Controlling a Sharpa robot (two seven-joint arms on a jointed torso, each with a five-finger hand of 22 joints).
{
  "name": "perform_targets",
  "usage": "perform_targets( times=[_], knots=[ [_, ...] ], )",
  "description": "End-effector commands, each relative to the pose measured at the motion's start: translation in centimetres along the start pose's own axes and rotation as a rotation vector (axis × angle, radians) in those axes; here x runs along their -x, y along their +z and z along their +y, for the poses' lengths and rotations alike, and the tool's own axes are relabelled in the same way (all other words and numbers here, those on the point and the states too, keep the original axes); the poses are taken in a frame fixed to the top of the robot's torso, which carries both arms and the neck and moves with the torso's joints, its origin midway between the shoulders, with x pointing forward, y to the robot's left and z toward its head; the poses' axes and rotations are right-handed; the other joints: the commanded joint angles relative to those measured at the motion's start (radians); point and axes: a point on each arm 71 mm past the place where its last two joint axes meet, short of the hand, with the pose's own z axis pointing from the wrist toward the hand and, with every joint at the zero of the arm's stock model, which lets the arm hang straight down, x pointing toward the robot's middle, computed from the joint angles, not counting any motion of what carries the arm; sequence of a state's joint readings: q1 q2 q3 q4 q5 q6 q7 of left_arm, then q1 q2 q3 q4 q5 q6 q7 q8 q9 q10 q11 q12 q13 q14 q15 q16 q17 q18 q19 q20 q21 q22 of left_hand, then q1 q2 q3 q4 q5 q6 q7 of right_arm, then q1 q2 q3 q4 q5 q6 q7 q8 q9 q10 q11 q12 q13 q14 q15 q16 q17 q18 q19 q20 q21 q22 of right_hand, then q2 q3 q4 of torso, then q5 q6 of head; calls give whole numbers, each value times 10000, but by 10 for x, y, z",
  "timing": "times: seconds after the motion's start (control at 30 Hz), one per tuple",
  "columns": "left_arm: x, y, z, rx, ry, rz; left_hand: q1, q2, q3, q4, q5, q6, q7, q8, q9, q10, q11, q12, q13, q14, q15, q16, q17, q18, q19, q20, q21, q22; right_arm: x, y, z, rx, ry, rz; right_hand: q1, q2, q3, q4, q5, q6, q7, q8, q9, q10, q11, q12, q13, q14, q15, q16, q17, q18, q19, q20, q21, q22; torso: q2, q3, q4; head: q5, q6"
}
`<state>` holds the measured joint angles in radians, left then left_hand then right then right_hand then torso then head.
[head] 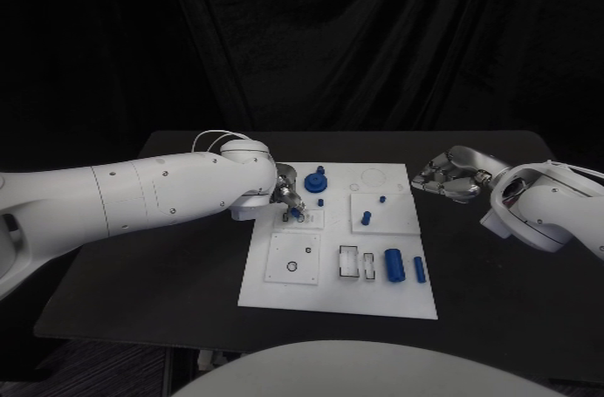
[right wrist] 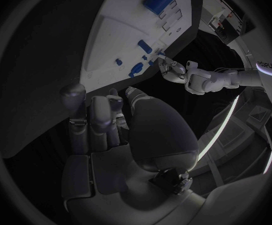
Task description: Assemble the parts on the task board
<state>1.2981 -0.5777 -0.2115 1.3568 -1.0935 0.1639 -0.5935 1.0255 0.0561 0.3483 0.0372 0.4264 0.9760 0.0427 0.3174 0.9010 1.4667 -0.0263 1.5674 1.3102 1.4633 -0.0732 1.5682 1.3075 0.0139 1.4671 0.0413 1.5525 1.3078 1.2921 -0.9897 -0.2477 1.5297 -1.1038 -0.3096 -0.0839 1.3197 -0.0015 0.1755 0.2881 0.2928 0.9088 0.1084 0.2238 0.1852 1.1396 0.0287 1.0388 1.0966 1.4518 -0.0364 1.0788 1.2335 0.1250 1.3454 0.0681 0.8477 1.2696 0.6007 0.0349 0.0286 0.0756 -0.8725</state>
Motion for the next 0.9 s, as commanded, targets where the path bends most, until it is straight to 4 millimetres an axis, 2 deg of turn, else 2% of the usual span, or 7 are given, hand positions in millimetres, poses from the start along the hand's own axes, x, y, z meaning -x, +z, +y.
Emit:
perform_targets(
  times=[0.03, 0.2, 0.43, 0.73, 0.9],
  knots=[
    [1, 0, -2, -93, -214, -287, -90, 18, 76, 13, -57, 35, -5, -56, 25, 1041, -31, 34, 2606, 1075, -73, 26, 2633, -47, 808, -83, -39, 2344, -1, -1, -3, -248, -51, 130, 71, -17, 41, -12, 43, -17, 51, -56, -12, -77, 7, -25, -8, -94, -7, -35, -9, 76, -62, 17, -38, -17, 24, -10, -23, 39, -2],
    [2, 0, -3, -51, -336, -471, -138, 34, 227, 16, 72, 5, 2, -116, 84, 1041, -31, 34, 2606, 1075, -78, 26, 2633, -32, 771, -89, -79, 2297, -1, -3, -4, -294, -33, 132, 216, -72, 122, -33, 213, 38, 49, -27, -19, -130, 17, -41, -53, -119, 1, -65, -31, 82, -77, 24, -109, -32, 38, -13, -28, 50, -2],
    [4, 0, -1, 17, -492, -675, -149, 29, 299, -7, 120, 15, -3, -130, 119, 1041, -34, 34, 2606, 1075, -81, 26, 2633, -31, 771, -91, -82, 2296, 0, -5, -7, -388, -31, 82, 304, -120, 176, -34, 337, 55, 51, -19, -31, -155, 20, -47, -86, -129, 5, -75, -42, 83, -74, 27, -136, -30, 50, -13, -71, 105, -2],
    [2, 2, -1, 28, -483, -629, -160, 28, 331, -13, 112, 22, -1, -138, 135, 1041, -35, 34, 2606, 1075, -83, 26, 2633, -16, 734, -93, -119, 2250, 0, -3, -6, -368, -42, 89, 368, -152, 222, -33, 443, 59, 56, -18, -42, -170, 23, -47, -108, -136, 9, -82, -49, 85, -74, 30, -167, -32, 42, 0, -46, 113, -2],
    [-7, 3, 0, -8, -524, -475, -178, 36, 361, -10, 97, 38, -1, -142, 152, 1041, -35, 34, 2606, 1075, -84, 26, 2633, -15, 731, -94, -124, 2245, -1, -2, -5, -345, -52, 138, 395, -161, 242, -35, 487, 56, 57, -19, -47, -169, 24, -40, -110, -138, 9, -84, -52, 88, -78, 31, -189, -37, 25, -3, -57, 109, -2]
  ],
)
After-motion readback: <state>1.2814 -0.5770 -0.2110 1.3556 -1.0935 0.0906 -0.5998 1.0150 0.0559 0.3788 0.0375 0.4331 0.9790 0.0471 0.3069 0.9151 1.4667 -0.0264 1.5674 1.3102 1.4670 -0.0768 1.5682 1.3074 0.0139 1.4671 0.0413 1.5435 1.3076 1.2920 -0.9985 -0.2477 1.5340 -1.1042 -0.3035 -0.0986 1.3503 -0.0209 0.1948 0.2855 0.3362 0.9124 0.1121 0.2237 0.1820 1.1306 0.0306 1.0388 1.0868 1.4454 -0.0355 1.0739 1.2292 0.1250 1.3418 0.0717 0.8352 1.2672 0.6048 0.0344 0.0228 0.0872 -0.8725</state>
